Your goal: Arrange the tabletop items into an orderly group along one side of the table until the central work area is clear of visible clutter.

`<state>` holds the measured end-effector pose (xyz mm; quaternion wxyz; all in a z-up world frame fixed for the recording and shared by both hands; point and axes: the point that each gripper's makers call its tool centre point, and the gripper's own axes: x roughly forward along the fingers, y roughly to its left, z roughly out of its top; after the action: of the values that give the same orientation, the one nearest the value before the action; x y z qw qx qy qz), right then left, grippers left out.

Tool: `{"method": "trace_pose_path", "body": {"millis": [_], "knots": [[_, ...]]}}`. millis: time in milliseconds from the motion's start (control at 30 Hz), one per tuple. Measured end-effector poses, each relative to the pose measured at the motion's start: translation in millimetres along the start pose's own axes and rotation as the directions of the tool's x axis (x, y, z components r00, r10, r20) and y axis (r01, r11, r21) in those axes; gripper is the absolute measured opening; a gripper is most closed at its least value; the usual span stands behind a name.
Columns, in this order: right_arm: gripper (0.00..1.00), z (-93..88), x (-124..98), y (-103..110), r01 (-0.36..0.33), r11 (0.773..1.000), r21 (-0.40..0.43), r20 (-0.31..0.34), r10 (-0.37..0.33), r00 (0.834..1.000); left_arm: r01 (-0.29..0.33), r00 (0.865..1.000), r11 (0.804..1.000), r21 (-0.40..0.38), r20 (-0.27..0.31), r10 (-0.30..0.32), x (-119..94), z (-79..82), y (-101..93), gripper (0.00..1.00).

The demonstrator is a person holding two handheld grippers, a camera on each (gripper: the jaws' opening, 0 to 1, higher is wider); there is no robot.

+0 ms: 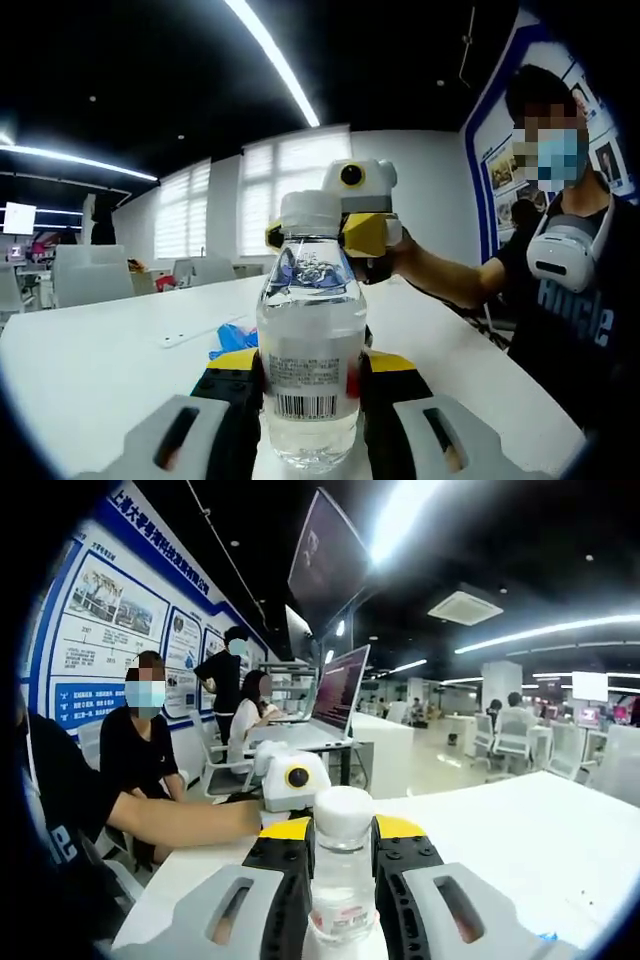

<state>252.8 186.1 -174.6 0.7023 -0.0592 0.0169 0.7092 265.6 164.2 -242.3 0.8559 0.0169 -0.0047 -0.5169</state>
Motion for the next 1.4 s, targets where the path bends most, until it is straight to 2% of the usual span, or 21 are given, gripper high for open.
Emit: {"method": "trace_pose_path", "body": {"millis": [233, 433, 667, 867, 1033, 1100, 1400], "knots": [[0.17, -4.3, 2.2, -7.9, 0.008, 1.000, -0.028, -0.013, -0.008, 1.000, -0.006, 1.000, 1.000, 0.004, -0.017, 0.006, 3.3, -3.8, 7.3, 0.36], [0.17, -5.5, 6.5, -22.4, 0.020, 1.000, -0.012, -0.020, -0.021, 1.000, -0.015, 1.000, 1.000, -0.001, -0.024, 0.015, 4.2, -5.1, 17.1, 0.36], [0.17, -8.1, 9.3, -29.4, 0.050, 0.999, -0.019, -0.036, -0.051, 0.998, -0.007, 1.000, 1.000, -0.009, -0.022, 0.007, 4.9, -8.8, 21.2, 0.36], [0.17, -6.2, 10.9, -34.7, 0.078, 0.997, -0.016, -0.045, -0.079, 0.996, 0.020, 0.999, 1.000, 0.000, -0.040, -0.020, 4.4, -10.1, 22.1, 0.36], [0.17, -7.8, 9.9, -22.0, 0.122, 0.992, -0.019, -0.062, -0.123, 0.991, 0.070, 0.996, 0.998, 0.004, -0.051, -0.070, 1.8, -10.0, 20.7, 0.36], [0.17, -3.3, 13.9, -29.9, 0.137, 0.990, -0.036, -0.074, -0.139, 0.987, 0.087, 0.995, 0.996, 0.002, -0.047, -0.087, 1.0, -9.4, 19.8, 0.36], [0.17, -8.3, 12.4, -24.3, 0.181, 0.983, -0.017, -0.095, -0.182, 0.979, 0.145, 0.987, 0.989, -0.004, -0.069, -0.145, -1.7, -9.3, 18.0, 0.36]]}}
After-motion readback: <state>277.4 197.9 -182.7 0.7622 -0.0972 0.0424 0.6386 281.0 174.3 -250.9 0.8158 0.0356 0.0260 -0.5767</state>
